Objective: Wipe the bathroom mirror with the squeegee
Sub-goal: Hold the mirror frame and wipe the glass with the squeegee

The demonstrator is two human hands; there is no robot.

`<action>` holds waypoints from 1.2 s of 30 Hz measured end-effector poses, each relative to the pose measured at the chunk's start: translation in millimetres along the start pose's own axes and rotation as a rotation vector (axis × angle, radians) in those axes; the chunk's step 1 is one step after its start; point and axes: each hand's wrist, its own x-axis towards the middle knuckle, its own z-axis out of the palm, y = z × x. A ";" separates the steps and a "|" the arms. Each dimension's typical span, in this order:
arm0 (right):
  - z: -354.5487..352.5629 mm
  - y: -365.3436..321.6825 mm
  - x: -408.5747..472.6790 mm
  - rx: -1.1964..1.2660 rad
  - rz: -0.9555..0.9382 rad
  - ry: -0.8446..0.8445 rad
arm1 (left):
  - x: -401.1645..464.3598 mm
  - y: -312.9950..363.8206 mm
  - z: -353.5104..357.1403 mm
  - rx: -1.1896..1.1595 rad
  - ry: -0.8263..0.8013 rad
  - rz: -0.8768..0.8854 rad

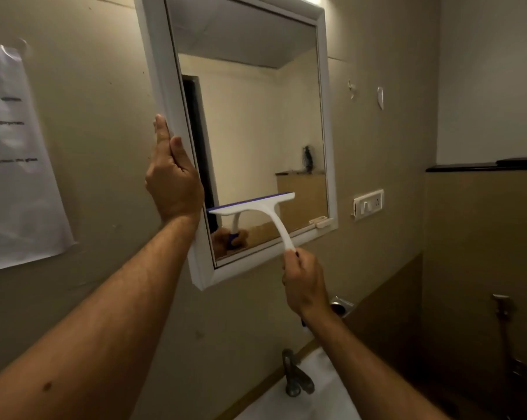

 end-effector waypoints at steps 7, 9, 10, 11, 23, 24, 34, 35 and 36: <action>0.3 -34.8 16.6 0.034 -0.012 0.028 | -4.4 0.5 -1.7 -0.032 -0.016 -0.006; 4.3 -39.1 21.2 0.011 -0.023 0.015 | -5.7 -0.9 -1.4 -0.057 -0.014 0.004; 5.5 -36.8 20.0 0.002 -0.019 0.005 | -5.9 -1.6 -1.1 -0.073 -0.011 0.005; 5.6 -31.5 16.7 0.002 -0.011 -0.003 | -6.3 -1.9 -0.8 -0.086 -0.008 0.005; -10.0 30.6 -21.1 -0.127 0.012 -0.010 | -8.2 -2.0 -0.7 -0.084 0.021 0.017; -10.8 30.8 -20.8 -0.135 0.009 -0.016 | -8.4 -1.9 -0.5 -0.085 0.020 0.017; -10.0 1.6 0.6 -0.097 0.007 0.019 | -12.1 -2.3 -0.8 -0.108 0.023 0.014; -8.9 1.8 1.1 -0.099 0.010 0.017 | -12.7 -2.5 -0.9 -0.111 0.025 0.014; -8.7 5.2 -1.2 -0.103 0.012 0.013 | -13.3 -2.7 -1.0 -0.113 0.027 0.016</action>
